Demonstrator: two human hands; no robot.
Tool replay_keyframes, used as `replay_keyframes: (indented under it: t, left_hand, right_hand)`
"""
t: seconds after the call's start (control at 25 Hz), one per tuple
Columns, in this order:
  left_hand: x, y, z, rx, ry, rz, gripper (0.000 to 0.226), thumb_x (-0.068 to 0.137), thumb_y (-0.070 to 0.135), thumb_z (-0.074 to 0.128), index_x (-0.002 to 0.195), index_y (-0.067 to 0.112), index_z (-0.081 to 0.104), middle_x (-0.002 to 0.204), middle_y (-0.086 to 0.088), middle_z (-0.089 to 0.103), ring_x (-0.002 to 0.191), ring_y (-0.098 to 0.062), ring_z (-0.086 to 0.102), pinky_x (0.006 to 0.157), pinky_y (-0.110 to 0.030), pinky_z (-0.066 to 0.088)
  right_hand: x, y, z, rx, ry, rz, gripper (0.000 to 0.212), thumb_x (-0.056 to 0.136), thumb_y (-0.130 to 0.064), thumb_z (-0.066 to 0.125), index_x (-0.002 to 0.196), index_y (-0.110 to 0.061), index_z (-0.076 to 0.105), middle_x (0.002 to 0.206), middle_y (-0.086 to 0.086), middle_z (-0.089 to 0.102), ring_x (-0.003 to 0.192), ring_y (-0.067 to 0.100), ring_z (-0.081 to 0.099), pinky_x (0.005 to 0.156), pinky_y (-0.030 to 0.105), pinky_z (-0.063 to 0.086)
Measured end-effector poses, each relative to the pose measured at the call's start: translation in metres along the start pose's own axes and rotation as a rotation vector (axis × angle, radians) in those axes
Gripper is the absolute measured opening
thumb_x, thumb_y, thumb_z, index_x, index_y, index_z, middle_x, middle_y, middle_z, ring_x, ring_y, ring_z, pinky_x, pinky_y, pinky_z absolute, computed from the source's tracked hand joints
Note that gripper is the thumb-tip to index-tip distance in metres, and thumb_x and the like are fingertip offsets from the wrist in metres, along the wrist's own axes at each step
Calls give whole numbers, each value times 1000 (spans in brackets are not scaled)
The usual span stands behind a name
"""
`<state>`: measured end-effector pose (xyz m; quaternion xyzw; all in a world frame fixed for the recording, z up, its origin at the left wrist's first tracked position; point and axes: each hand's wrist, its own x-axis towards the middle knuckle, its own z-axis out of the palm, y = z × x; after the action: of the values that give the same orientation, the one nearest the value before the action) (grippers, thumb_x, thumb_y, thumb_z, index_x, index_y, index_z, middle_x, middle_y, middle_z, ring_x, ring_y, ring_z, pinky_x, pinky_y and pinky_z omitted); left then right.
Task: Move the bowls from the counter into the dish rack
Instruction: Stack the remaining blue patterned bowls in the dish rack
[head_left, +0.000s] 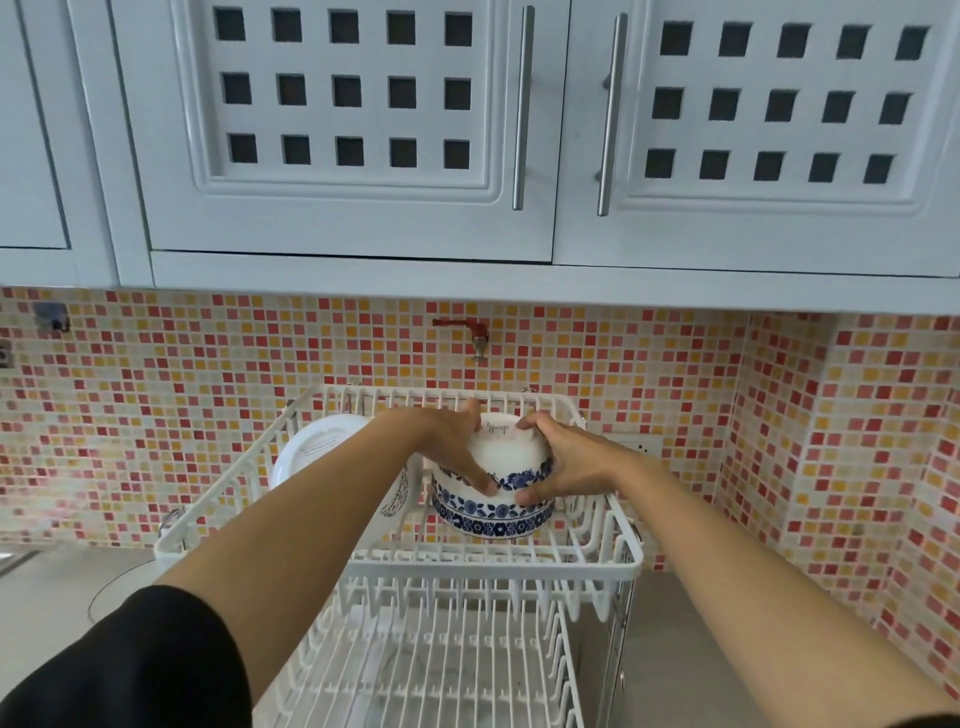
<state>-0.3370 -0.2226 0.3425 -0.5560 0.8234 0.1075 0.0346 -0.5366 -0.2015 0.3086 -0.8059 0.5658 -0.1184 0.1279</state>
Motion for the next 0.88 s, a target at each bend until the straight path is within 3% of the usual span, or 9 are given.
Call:
replay_keyframes:
  t: [0.12,0.24,0.4,0.48,0.64,0.88]
  left_hand:
    - [-1,2,-1,32,0,-2,111,59,64,74,143,27,11,144,-4,45,124,-30,49,103,-43,41]
    - [-2,-3,-2,48,41,54,103,66,63,70,144,28,12,147,-7,43,127,-31,48,106,-46,39]
    - [-16,-15,-7,97,277,200,73,90,48,52,147,13,23,152,-11,35,135,-29,39,111,-42,33]
    - [-29,-22,-10,117,366,250,60,96,42,42,145,8,31,149,-13,39,133,-28,43,110,-39,34]
    - [-64,-49,-17,15,543,276,48,99,36,37,137,7,45,140,-13,52,126,-28,50,102,-36,38]
    - [-154,-152,-22,-40,653,205,45,101,32,34,135,7,48,137,-13,55,124,-28,52,102,-34,38]
  right_hand:
    - [0,-1,-2,33,-11,10,102,50,-66,78,133,-43,23,137,-3,45,112,18,51,96,40,47]
    - [-2,-1,-6,147,13,-5,100,61,-59,76,142,-35,22,150,-5,31,130,18,40,104,34,38]
    - [-11,-6,-5,170,175,11,83,75,-72,43,144,-29,27,155,-1,25,138,22,32,109,43,33]
    - [-13,-20,-3,191,246,4,73,82,-68,34,142,-27,32,153,-1,30,137,21,33,111,45,32]
    - [-9,-70,1,171,377,-88,53,94,-53,34,139,-26,39,149,-2,37,135,16,35,112,45,30]
    - [4,-215,33,159,437,-213,51,97,-45,36,139,-17,39,151,3,33,137,18,32,112,39,27]
